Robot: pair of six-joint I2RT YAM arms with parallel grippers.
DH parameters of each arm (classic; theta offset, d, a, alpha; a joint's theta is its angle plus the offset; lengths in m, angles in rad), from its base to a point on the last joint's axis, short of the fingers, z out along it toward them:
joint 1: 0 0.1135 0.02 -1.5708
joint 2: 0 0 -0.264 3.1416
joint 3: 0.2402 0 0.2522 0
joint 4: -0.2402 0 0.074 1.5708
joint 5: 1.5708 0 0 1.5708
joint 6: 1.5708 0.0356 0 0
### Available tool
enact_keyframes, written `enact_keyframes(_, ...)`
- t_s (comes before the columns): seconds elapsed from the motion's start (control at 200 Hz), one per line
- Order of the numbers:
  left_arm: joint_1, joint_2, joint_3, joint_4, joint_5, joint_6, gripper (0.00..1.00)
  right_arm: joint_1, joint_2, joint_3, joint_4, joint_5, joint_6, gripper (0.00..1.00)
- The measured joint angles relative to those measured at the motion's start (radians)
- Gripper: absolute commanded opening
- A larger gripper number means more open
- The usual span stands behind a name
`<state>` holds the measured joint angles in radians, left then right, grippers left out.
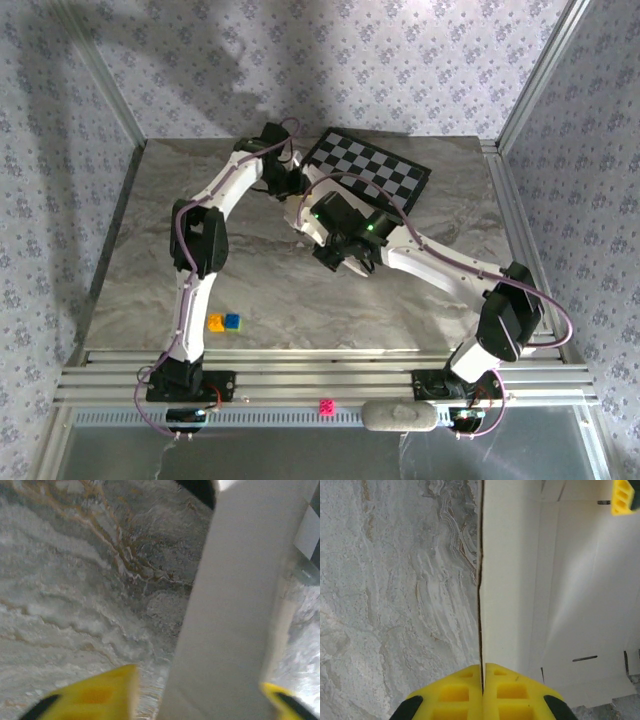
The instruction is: Fold the paper box
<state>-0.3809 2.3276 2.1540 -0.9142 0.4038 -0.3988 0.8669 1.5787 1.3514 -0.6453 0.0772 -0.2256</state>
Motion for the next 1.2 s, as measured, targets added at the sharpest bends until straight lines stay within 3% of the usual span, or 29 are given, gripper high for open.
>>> enact_keyframes(0.03,0.000,0.000,0.002,0.002,-0.005,0.001,0.00,-0.001,-0.003,0.000,-0.005,0.000,0.000,0.00)
enact_keyframes(0.12,0.001,-0.003,0.001,0.007,-0.016,0.023,0.00,-0.005,-0.014,0.000,-0.014,-0.002,0.005,0.00)
enact_keyframes(0.17,0.001,-0.013,-0.006,0.013,-0.025,0.032,0.00,-0.008,-0.022,0.000,-0.014,0.006,0.016,0.09)
enact_keyframes(0.31,-0.006,-0.129,-0.134,0.118,-0.065,0.059,0.00,-0.019,-0.059,0.004,-0.026,0.044,0.099,0.61)
enact_keyframes(0.435,-0.007,-0.340,-0.369,0.320,-0.077,0.100,0.00,-0.041,-0.154,0.011,-0.017,0.112,0.221,0.89)
enact_keyframes(0.565,-0.007,-0.504,-0.539,0.531,-0.048,0.150,0.00,-0.119,-0.287,0.034,0.041,0.166,0.421,0.84)
enact_keyframes(0.725,-0.008,-0.569,-0.662,0.754,-0.014,0.193,0.00,-0.353,-0.331,0.084,0.103,0.100,0.846,0.76)
enact_keyframes(0.84,-0.008,-0.600,-0.794,0.874,0.003,0.211,0.00,-0.495,-0.240,0.087,0.130,-0.039,1.188,0.76)
enact_keyframes(0.979,-0.011,-0.618,-0.887,0.943,0.024,0.259,0.00,-0.534,-0.078,0.089,0.199,-0.201,1.506,0.76)
enact_keyframes(1.199,-0.042,-0.678,-0.935,0.999,0.054,0.358,0.00,-0.546,0.150,0.291,0.156,-0.397,1.735,0.80)
